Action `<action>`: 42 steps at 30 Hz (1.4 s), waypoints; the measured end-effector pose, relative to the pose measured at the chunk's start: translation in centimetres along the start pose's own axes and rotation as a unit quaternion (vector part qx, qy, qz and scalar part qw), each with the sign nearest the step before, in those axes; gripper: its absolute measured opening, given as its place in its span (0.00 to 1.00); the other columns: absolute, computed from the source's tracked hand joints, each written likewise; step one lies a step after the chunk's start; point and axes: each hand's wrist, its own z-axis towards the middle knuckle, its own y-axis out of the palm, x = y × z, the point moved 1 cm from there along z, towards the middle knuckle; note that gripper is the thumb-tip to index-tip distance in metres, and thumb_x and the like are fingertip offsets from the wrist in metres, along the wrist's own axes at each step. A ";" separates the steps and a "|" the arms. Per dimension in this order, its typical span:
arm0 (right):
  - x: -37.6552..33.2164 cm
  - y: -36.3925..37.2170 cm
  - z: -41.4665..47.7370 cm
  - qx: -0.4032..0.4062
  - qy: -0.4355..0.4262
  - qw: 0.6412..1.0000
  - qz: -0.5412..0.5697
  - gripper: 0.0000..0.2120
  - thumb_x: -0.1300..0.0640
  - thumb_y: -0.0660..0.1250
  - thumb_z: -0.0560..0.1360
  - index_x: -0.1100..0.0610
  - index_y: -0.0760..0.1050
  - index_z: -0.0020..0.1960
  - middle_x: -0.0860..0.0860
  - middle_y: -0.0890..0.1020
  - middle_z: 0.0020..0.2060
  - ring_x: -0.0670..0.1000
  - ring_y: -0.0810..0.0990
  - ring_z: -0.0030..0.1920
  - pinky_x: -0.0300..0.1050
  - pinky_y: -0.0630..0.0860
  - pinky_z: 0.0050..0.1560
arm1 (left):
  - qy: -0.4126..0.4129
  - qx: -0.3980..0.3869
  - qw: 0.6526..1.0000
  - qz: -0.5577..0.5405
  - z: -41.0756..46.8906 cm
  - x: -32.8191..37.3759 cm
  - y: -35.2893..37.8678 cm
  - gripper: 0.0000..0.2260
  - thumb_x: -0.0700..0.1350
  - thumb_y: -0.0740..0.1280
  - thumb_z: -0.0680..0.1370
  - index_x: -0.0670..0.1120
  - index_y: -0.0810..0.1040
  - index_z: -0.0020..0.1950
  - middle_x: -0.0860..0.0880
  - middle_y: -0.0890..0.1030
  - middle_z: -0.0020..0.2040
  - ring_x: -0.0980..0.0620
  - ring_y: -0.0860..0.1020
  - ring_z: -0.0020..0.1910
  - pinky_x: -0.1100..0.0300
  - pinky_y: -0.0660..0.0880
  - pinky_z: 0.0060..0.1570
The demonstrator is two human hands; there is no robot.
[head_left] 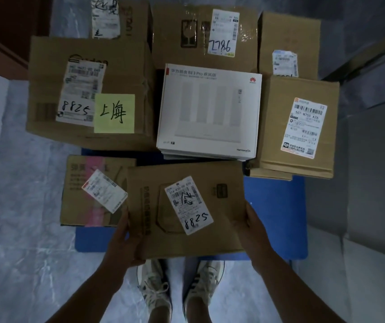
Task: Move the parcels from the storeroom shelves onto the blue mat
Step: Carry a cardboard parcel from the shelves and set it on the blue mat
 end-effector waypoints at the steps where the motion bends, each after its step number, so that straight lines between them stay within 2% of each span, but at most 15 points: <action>1: -0.3 0.0 0.5 0.000 0.001 1.000 0.001 0.25 0.62 0.63 0.76 0.43 0.68 0.70 0.46 0.77 0.63 0.50 0.76 0.61 0.56 0.73 0.63 | 0.007 -0.001 1.000 0.002 0.0 0.2 0.0 0.28 0.42 0.63 0.81 0.70 0.60 0.72 0.59 0.70 0.64 0.52 0.76 0.48 0.43 0.81 0.41; 4: -0.4 -0.2 0.9 0.006 0.011 1.000 0.011 0.21 0.63 0.63 0.76 0.43 0.73 0.63 0.46 0.80 0.59 0.49 0.78 0.56 0.49 0.76 0.58 | 0.021 -0.004 1.000 0.009 -0.1 0.8 0.4 0.30 0.38 0.63 0.80 0.71 0.62 0.70 0.62 0.73 0.57 0.54 0.76 0.47 0.45 0.81 0.40; 7: -0.3 -0.4 0.3 -0.003 0.002 1.000 -0.013 0.22 0.58 0.64 0.78 0.46 0.69 0.70 0.46 0.78 0.61 0.50 0.77 0.59 0.50 0.74 0.61 | 0.037 -0.010 0.999 0.008 -1.2 1.6 1.0 0.29 0.38 0.63 0.79 0.76 0.65 0.57 0.70 0.74 0.46 0.59 0.76 0.45 0.58 0.79 0.31; 10: -1.4 -0.6 -1.4 0.008 0.011 0.999 -0.041 0.22 0.59 0.63 0.77 0.48 0.68 0.70 0.49 0.76 0.64 0.51 0.75 0.60 0.49 0.73 0.62 | 0.086 0.011 0.996 0.017 -3.3 3.1 1.6 0.21 0.40 0.62 0.81 0.68 0.69 0.60 0.63 0.76 0.55 0.59 0.78 0.52 0.60 0.79 0.44; 13: -4.1 -1.5 -3.9 0.017 -0.003 0.991 -0.131 0.26 0.62 0.62 0.77 0.50 0.64 0.73 0.53 0.71 0.67 0.55 0.68 0.67 0.46 0.66 0.65 | 0.146 0.033 0.989 0.013 -6.2 6.3 2.2 0.15 0.37 0.60 0.82 0.58 0.75 0.53 0.56 0.76 0.51 0.64 0.77 0.49 0.60 0.76 0.49; 16: -9.4 -2.9 -6.6 -0.002 -0.030 0.988 -0.150 0.27 0.59 0.63 0.77 0.49 0.62 0.74 0.55 0.69 0.68 0.56 0.65 0.69 0.48 0.66 0.68 | 0.171 -0.002 0.982 0.083 -9.7 11.2 3.3 0.18 0.37 0.61 0.81 0.46 0.70 0.71 0.46 0.74 0.61 0.48 0.76 0.55 0.63 0.76 0.49; 18: -14.0 -4.2 -8.8 -0.007 -0.056 0.986 -0.157 0.28 0.57 0.64 0.77 0.50 0.61 0.75 0.55 0.67 0.71 0.58 0.65 0.70 0.52 0.71 0.65 | 0.211 -0.018 0.970 0.122 -12.8 15.2 3.6 0.21 0.37 0.61 0.81 0.44 0.66 0.74 0.45 0.74 0.61 0.52 0.75 0.46 0.73 0.73 0.35; 20: -19.2 -6.1 -11.7 -0.003 -0.102 0.981 -0.167 0.28 0.58 0.64 0.76 0.50 0.62 0.75 0.56 0.67 0.71 0.59 0.70 0.65 0.47 0.75 0.51 | 0.259 -0.041 0.954 0.145 -16.9 19.6 3.2 0.22 0.37 0.61 0.80 0.47 0.65 0.75 0.47 0.73 0.65 0.53 0.77 0.52 0.69 0.76 0.44; 23: -28.1 -9.4 -18.1 -0.016 -0.187 0.955 -0.228 0.28 0.58 0.65 0.77 0.53 0.62 0.75 0.59 0.70 0.69 0.59 0.75 0.59 0.45 0.73 0.48 | 0.356 -0.043 0.904 0.235 -25.6 26.2 2.0 0.24 0.41 0.63 0.80 0.47 0.64 0.76 0.48 0.67 0.73 0.48 0.68 0.70 0.57 0.68 0.67; 27: -39.3 -14.4 -30.1 0.030 -0.327 0.920 -0.213 0.25 0.60 0.68 0.75 0.57 0.69 0.71 0.57 0.73 0.67 0.57 0.72 0.66 0.37 0.69 0.56 | 0.480 -0.017 0.841 0.249 -38.7 34.6 0.1 0.12 0.39 0.64 0.79 0.47 0.75 0.62 0.53 0.77 0.56 0.54 0.75 0.52 0.77 0.69 0.45; 29: -43.0 -17.0 -35.7 0.056 -0.376 0.893 -0.241 0.27 0.57 0.69 0.74 0.55 0.68 0.71 0.56 0.70 0.69 0.58 0.66 0.71 0.44 0.65 0.68 | 0.527 -0.014 0.806 0.269 -44.8 38.2 -1.4 0.19 0.38 0.66 0.78 0.44 0.72 0.69 0.53 0.73 0.61 0.55 0.73 0.59 0.76 0.67 0.53; 31: -45.9 -19.7 -40.6 0.077 -0.382 0.883 -0.262 0.30 0.54 0.70 0.74 0.52 0.65 0.73 0.55 0.64 0.72 0.58 0.59 0.73 0.50 0.64 0.70 | 0.558 -0.018 0.765 0.322 -50.2 41.1 -2.9 0.24 0.41 0.67 0.78 0.41 0.66 0.73 0.45 0.70 0.70 0.47 0.69 0.69 0.61 0.66 0.67; 33: -48.3 -22.0 -44.3 0.105 -0.390 0.875 -0.266 0.31 0.52 0.70 0.74 0.51 0.63 0.74 0.55 0.61 0.73 0.59 0.56 0.74 0.51 0.66 0.68 | 0.585 -0.015 0.734 0.345 -54.9 43.5 -4.1 0.27 0.47 0.67 0.75 0.41 0.67 0.73 0.43 0.70 0.71 0.44 0.70 0.69 0.53 0.67 0.68; 37: -50.2 -24.5 -50.2 0.155 -0.412 0.868 -0.231 0.31 0.51 0.72 0.72 0.52 0.66 0.73 0.55 0.69 0.69 0.59 0.64 0.71 0.53 0.69 0.67 | 0.639 0.016 0.683 0.354 -60.7 46.5 -6.0 0.27 0.45 0.66 0.78 0.47 0.63 0.76 0.48 0.63 0.76 0.45 0.68 0.70 0.55 0.68 0.67; 42: -49.6 -24.1 -56.2 0.239 -0.390 0.849 -0.264 0.32 0.48 0.71 0.71 0.51 0.65 0.73 0.56 0.68 0.68 0.59 0.61 0.70 0.50 0.67 0.66 | 0.668 -0.018 0.630 0.395 -63.3 47.7 -7.4 0.28 0.47 0.66 0.78 0.48 0.61 0.77 0.51 0.60 0.77 0.48 0.61 0.75 0.53 0.61 0.73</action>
